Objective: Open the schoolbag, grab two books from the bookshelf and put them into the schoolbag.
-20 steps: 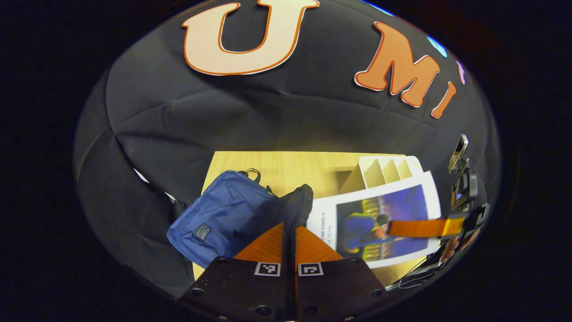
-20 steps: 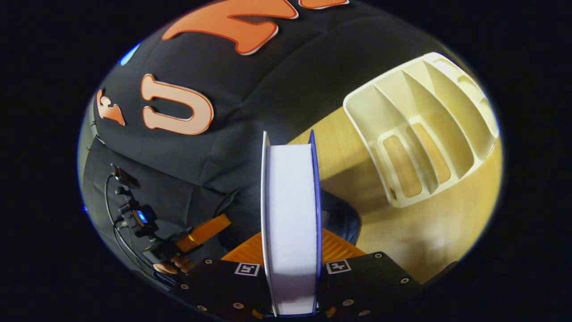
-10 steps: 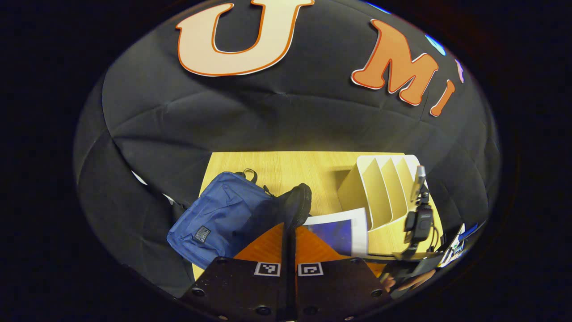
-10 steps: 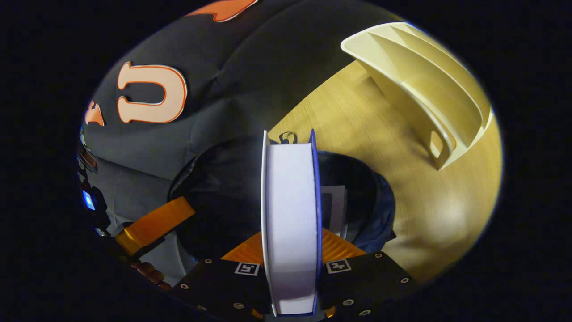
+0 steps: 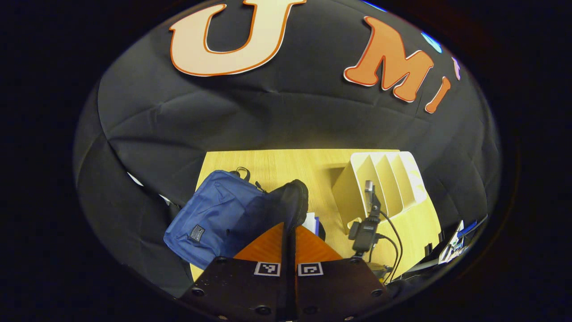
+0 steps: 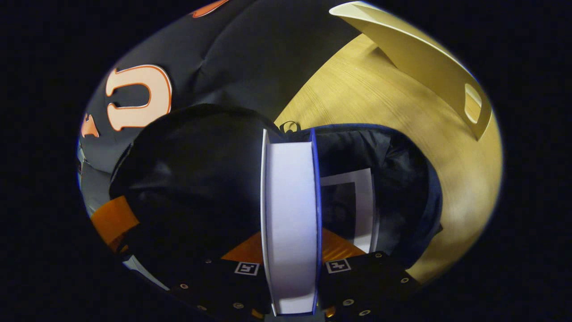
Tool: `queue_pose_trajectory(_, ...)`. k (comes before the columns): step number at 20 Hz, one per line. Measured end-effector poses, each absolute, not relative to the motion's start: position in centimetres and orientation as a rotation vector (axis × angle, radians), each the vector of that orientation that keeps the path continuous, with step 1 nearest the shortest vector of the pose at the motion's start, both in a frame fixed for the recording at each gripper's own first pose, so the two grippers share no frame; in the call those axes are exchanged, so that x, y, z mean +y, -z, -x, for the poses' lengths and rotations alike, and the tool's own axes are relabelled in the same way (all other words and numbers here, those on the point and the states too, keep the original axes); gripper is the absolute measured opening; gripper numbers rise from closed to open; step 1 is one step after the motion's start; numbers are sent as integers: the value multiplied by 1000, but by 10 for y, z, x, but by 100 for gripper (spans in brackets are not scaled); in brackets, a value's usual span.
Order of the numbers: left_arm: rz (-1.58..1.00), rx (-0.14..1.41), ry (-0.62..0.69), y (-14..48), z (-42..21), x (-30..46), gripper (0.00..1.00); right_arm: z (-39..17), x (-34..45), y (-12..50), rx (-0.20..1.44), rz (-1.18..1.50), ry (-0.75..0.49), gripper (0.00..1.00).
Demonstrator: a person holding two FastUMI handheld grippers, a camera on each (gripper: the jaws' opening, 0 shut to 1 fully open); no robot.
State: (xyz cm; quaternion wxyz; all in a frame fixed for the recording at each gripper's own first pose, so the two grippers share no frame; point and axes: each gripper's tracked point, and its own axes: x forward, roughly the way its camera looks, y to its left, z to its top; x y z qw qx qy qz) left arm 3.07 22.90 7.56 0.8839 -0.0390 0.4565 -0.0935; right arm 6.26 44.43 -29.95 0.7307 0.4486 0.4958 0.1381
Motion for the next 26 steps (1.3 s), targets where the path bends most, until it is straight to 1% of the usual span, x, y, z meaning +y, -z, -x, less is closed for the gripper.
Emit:
queue_pose_trajectory(8,93,960,220,-72,-27,221,0,-62,469,317,1097,-1087,-361,40)
queue_pose_trajectory(9,96,959,219,-73,-27,222,0,-62,470,319,1108,-1101,-362,30)
queue_pose_trajectory(10,100,957,220,-73,-27,222,0,-62,470,320,1122,-1101,-358,51)
queue_pose_trajectory(11,104,952,217,-73,-28,224,0,-58,468,322,1154,-1076,-341,41)
queue_pose_trajectory(13,117,954,211,-70,-27,228,0,-48,454,325,1240,-985,-280,50)
queue_pose_trajectory(14,128,958,209,-70,-27,227,0,-47,446,332,1246,-925,-254,63)
queue_pose_trajectory(18,143,952,206,-66,-28,226,0,-32,410,329,1278,-804,-226,81)
queue_pose_trajectory(20,140,953,206,-64,-27,225,0,-30,398,324,1264,-765,-224,86)
queue_pose_trajectory(23,139,953,205,-60,-27,219,0,-23,367,307,1228,-700,-226,87)
queue_pose_trajectory(26,130,957,199,-54,-24,215,1,-28,332,278,1142,-614,-225,87)
